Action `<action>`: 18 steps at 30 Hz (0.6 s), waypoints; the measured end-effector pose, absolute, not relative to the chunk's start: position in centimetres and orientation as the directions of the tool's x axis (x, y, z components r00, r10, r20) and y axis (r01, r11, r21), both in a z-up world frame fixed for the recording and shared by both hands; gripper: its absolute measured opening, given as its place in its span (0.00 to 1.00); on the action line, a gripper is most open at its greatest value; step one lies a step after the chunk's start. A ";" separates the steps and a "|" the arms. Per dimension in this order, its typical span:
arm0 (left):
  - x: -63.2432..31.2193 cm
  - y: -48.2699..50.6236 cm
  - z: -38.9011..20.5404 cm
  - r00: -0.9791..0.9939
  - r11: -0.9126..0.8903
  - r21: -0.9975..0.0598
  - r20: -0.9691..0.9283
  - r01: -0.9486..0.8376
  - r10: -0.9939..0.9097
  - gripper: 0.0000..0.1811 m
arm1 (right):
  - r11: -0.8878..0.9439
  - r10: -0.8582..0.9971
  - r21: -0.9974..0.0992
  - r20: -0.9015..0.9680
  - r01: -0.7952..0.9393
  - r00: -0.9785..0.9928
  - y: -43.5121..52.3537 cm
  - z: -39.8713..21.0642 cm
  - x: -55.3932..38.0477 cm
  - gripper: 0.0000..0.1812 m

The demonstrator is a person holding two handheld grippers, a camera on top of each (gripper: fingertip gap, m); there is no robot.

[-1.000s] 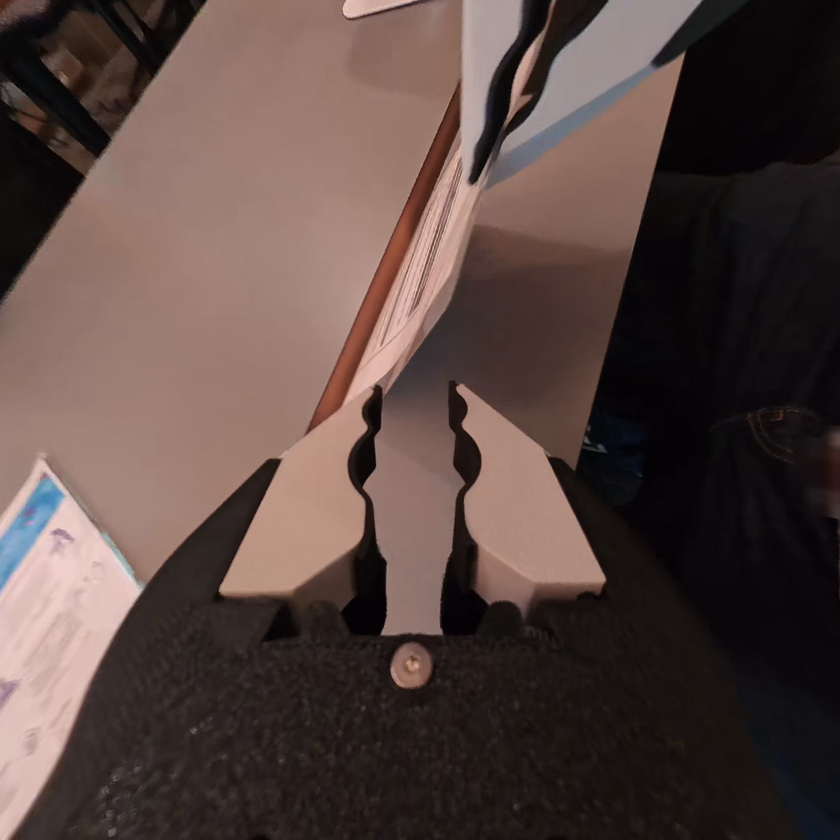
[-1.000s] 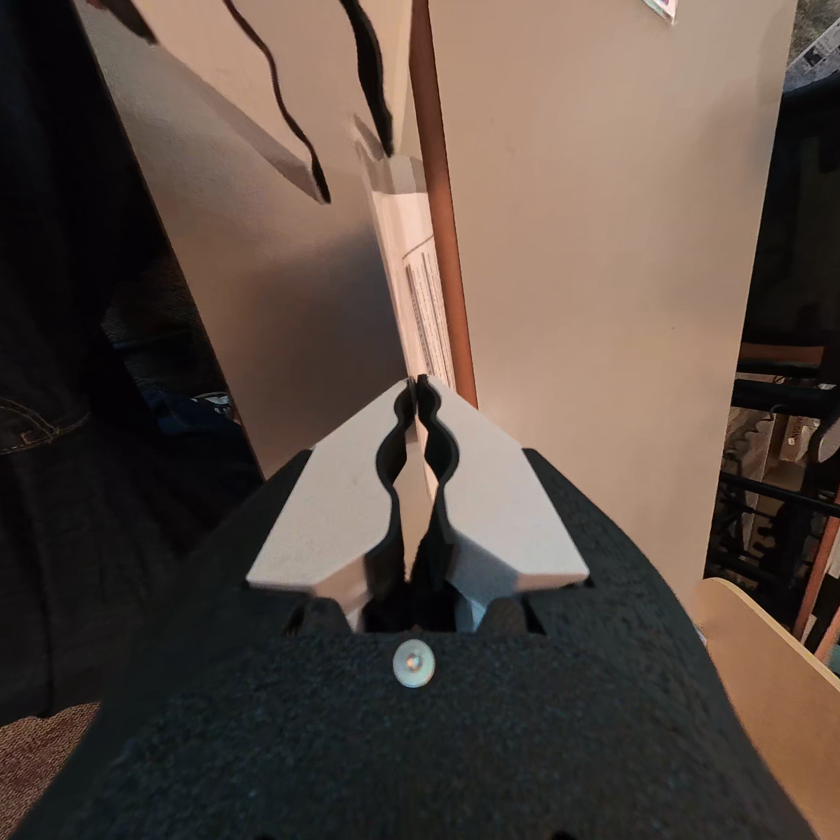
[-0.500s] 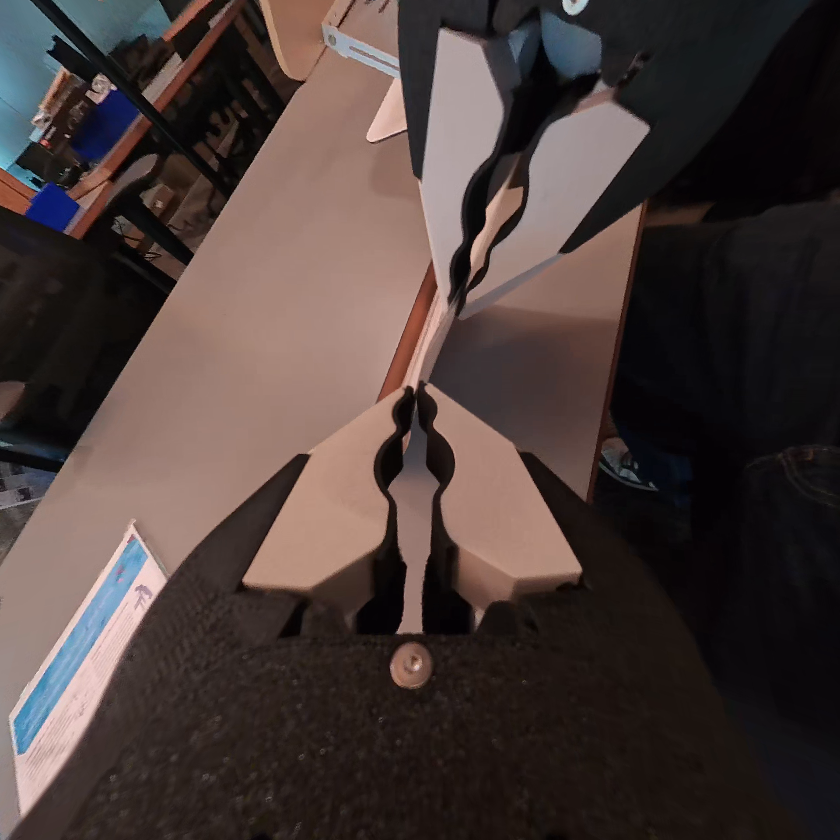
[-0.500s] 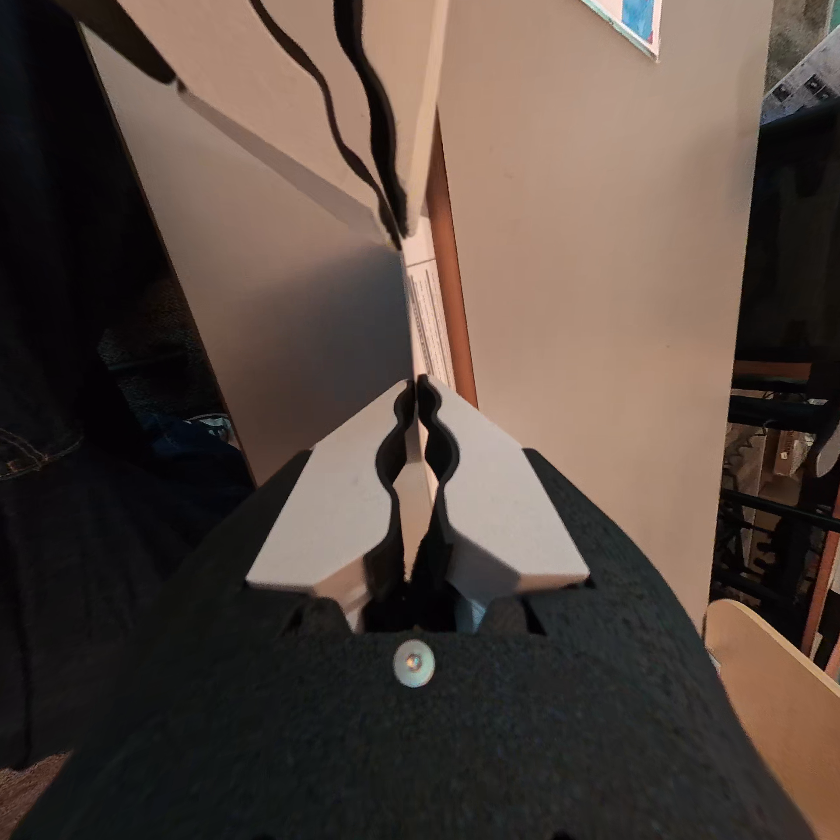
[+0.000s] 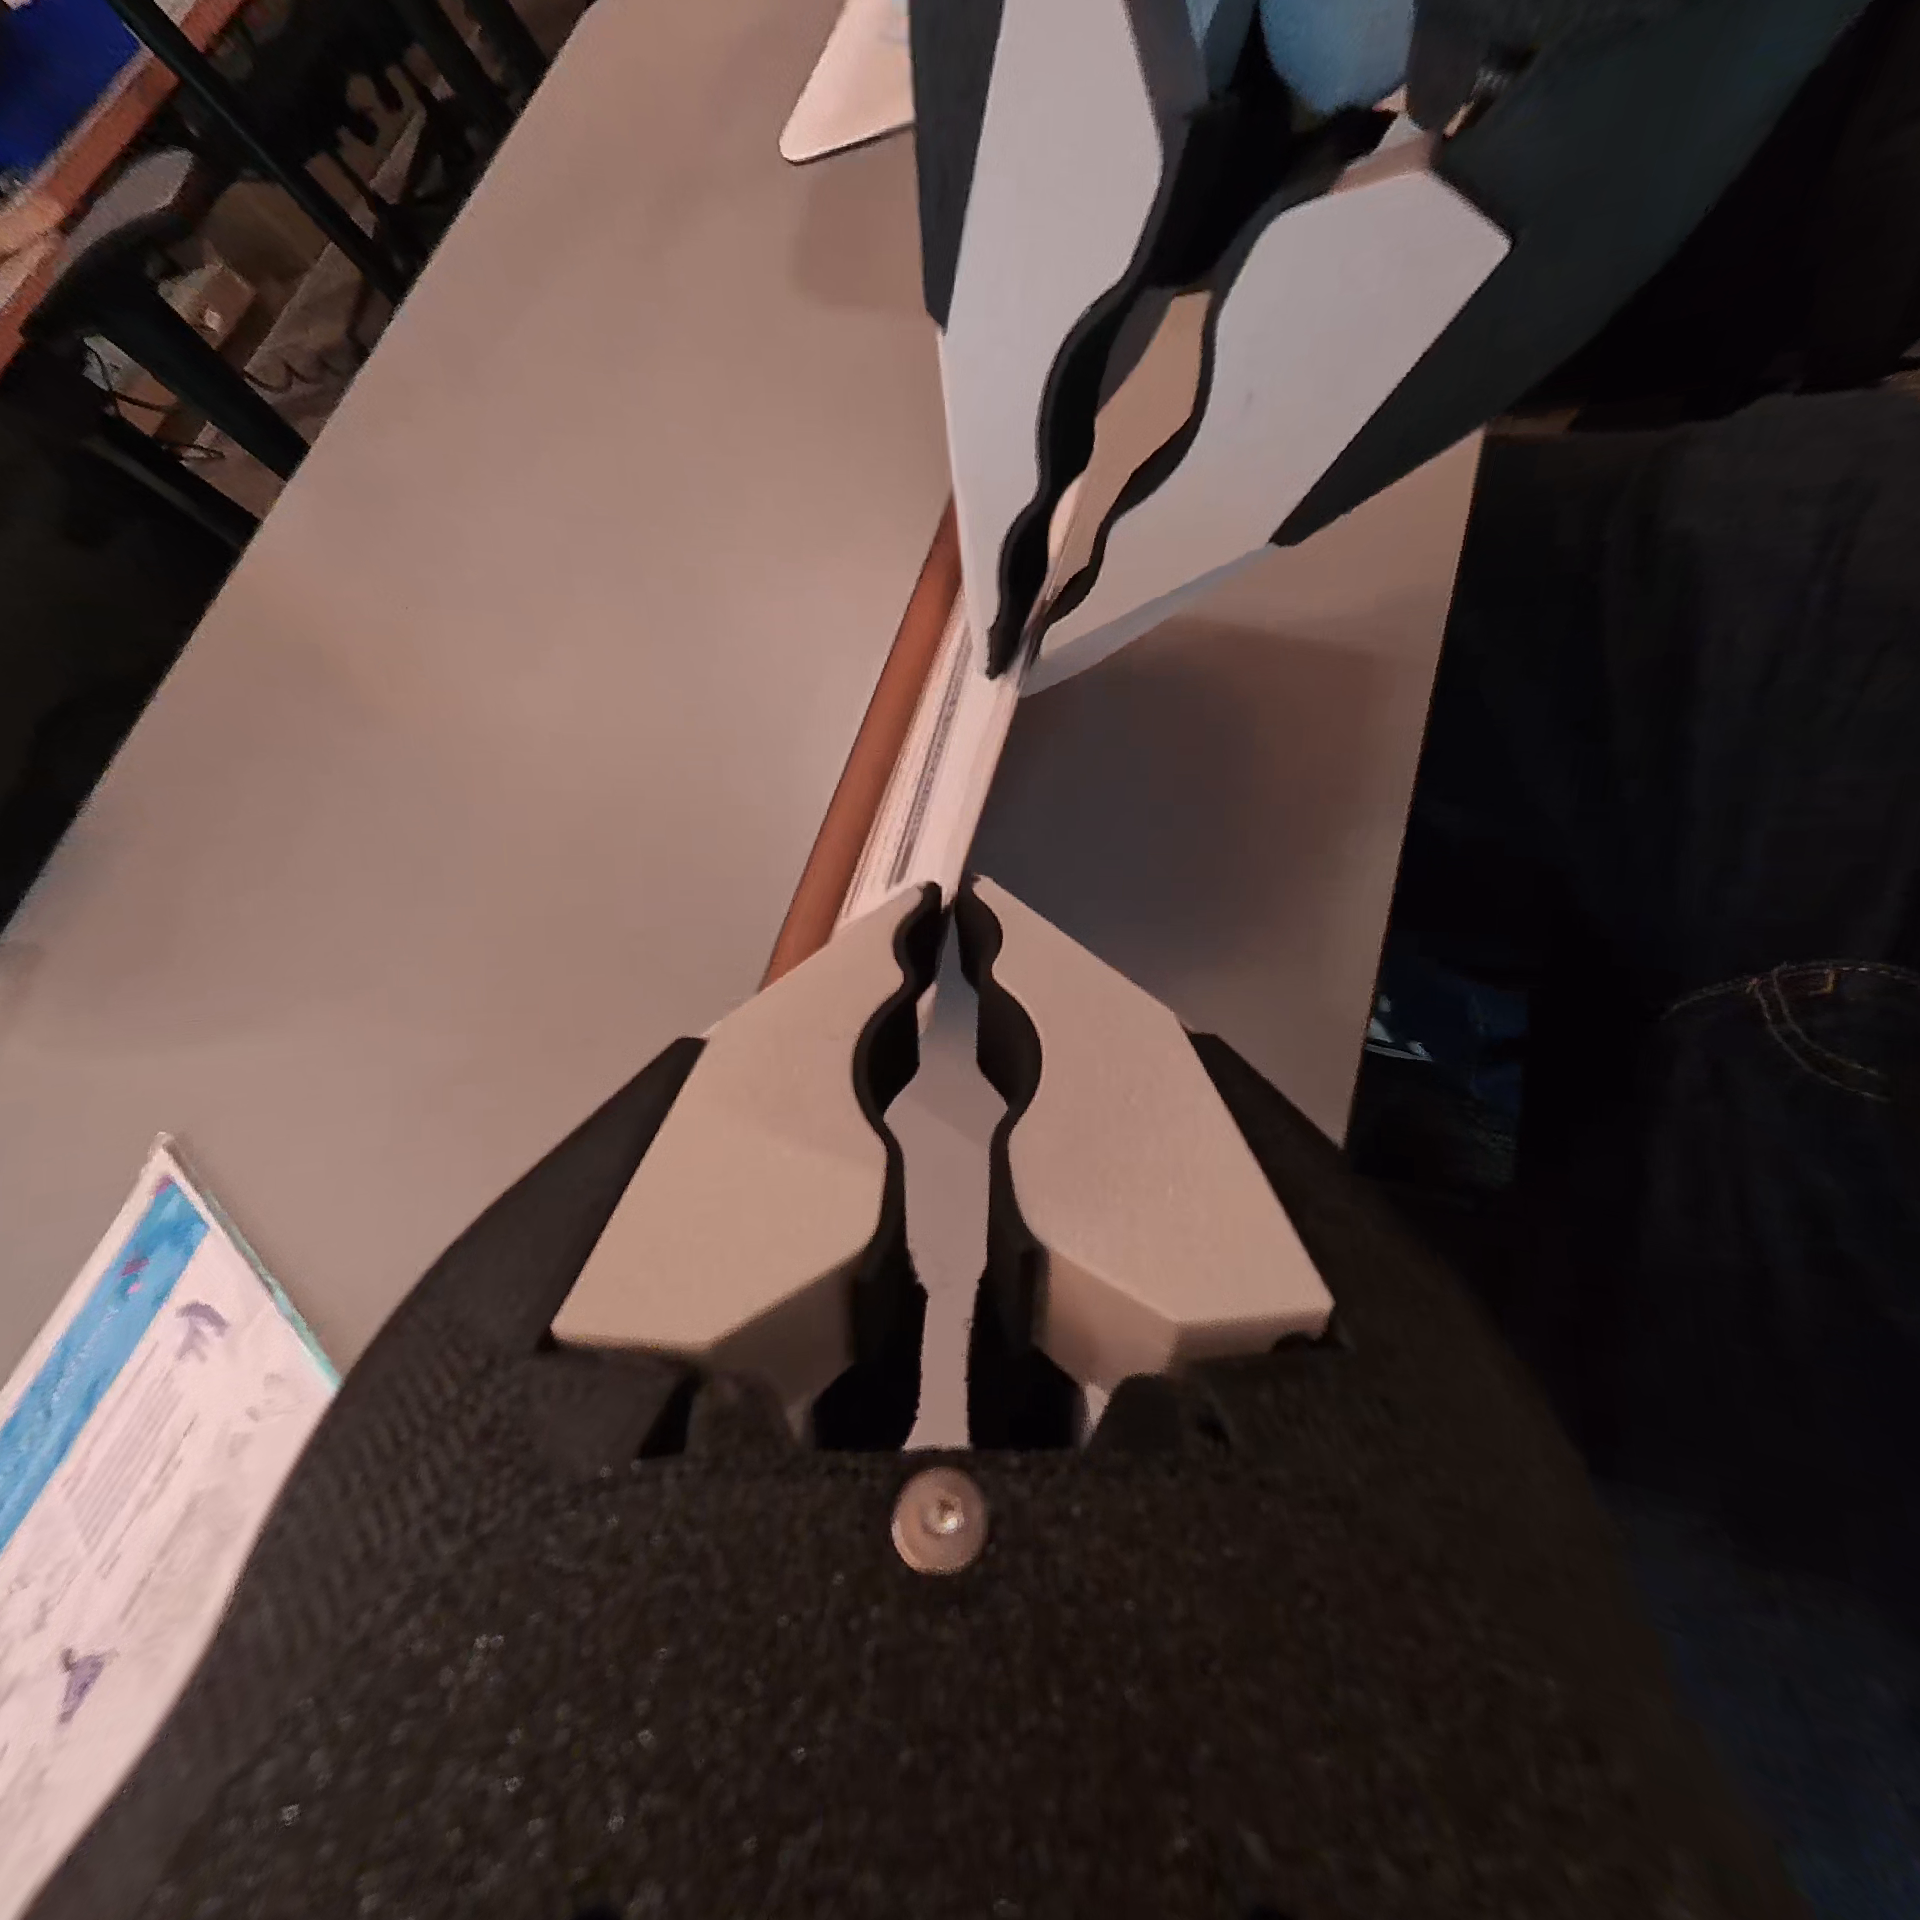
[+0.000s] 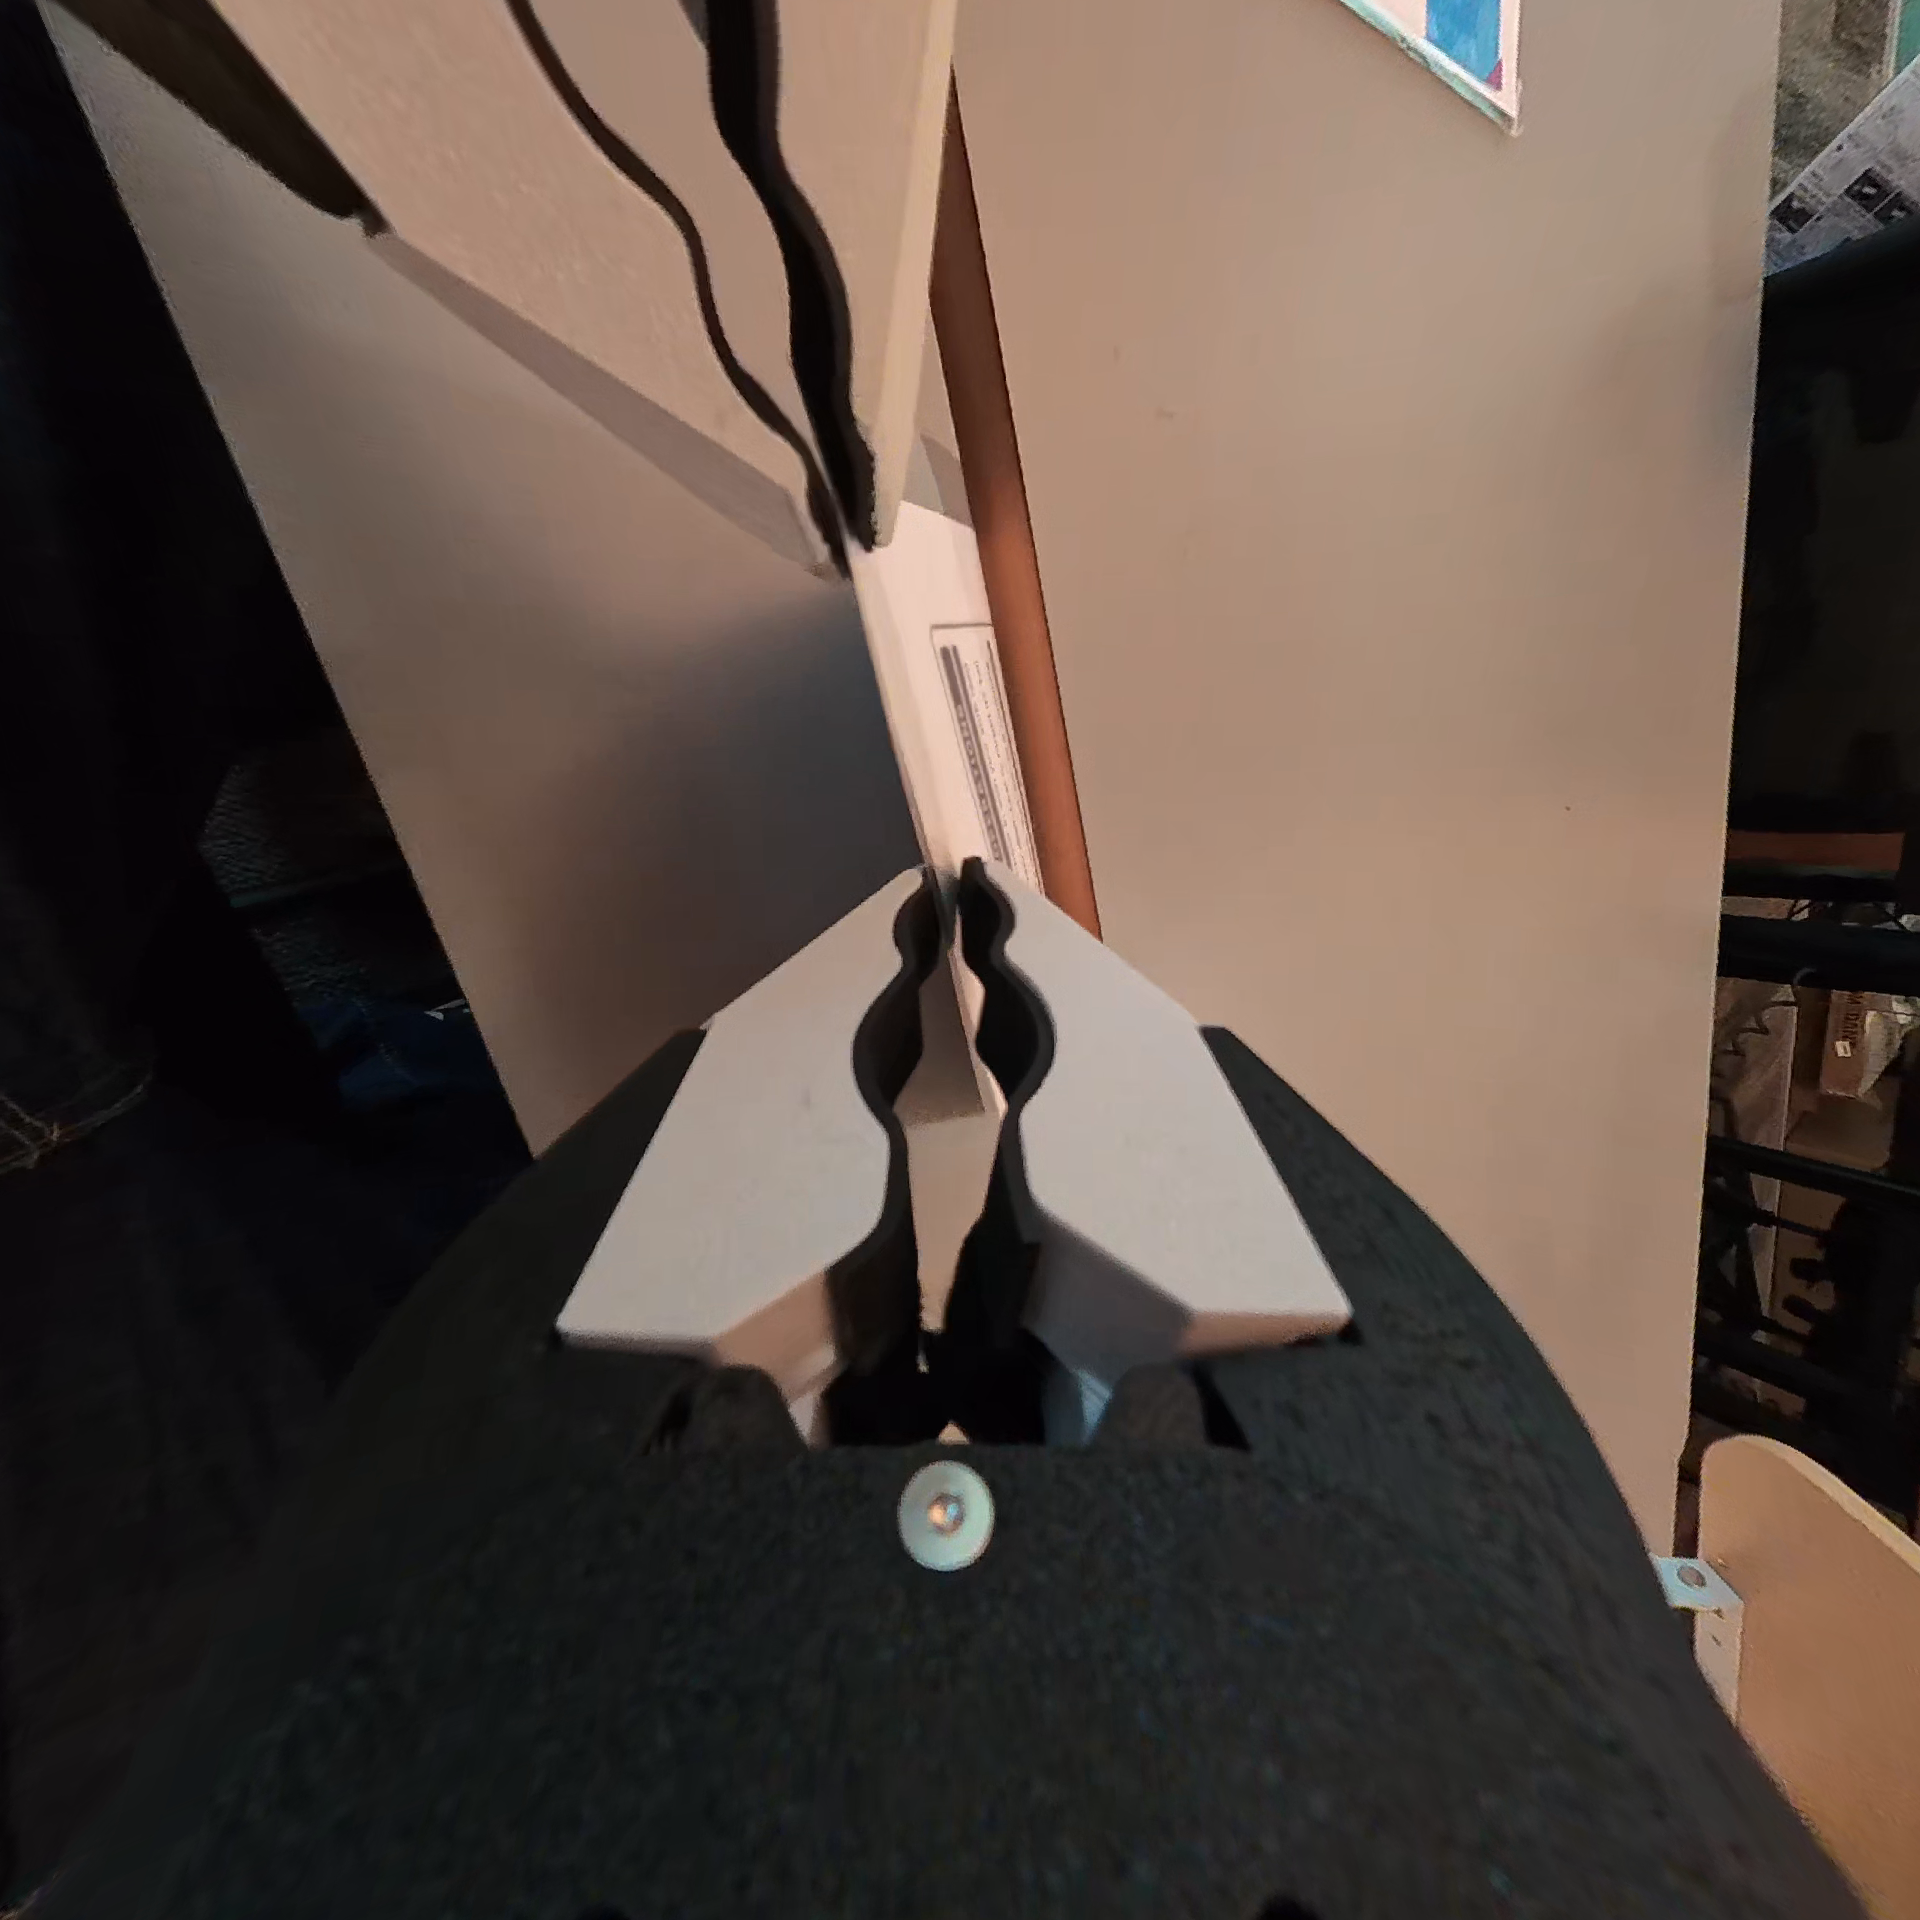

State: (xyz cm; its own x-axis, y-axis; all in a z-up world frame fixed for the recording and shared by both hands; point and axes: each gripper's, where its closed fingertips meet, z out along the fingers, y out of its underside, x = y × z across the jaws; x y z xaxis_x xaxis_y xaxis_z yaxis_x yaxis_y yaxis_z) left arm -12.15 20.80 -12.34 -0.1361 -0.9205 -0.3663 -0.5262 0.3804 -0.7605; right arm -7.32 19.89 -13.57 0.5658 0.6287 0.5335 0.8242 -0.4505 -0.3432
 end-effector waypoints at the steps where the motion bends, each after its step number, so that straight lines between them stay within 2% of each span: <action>1: -12.2 20.8 -12.6 -0.139 0.361 -0.766 -0.342 -0.532 -0.929 0.02 | -0.449 0.623 -0.344 0.541 0.825 0.565 20.0 -13.7 -7.3 0.02; 9: -12.7 21.1 -13.2 -0.108 0.273 -0.798 -0.255 -0.538 -0.961 0.09 | -0.458 0.610 -0.407 0.502 0.790 0.613 19.0 -14.3 -7.7 0.22; 12: -13.1 21.3 -12.8 -0.090 0.231 -0.818 -0.216 -0.527 -0.972 0.09 | -0.461 0.601 -0.474 0.455 0.750 0.657 18.2 -14.1 -8.1 0.22; 18: -14.7 21.6 -12.6 -0.047 0.141 -0.844 -0.136 -0.517 -0.990 0.08 | -0.455 0.543 -0.698 0.274 0.553 0.794 16.7 -12.6 -8.6 0.21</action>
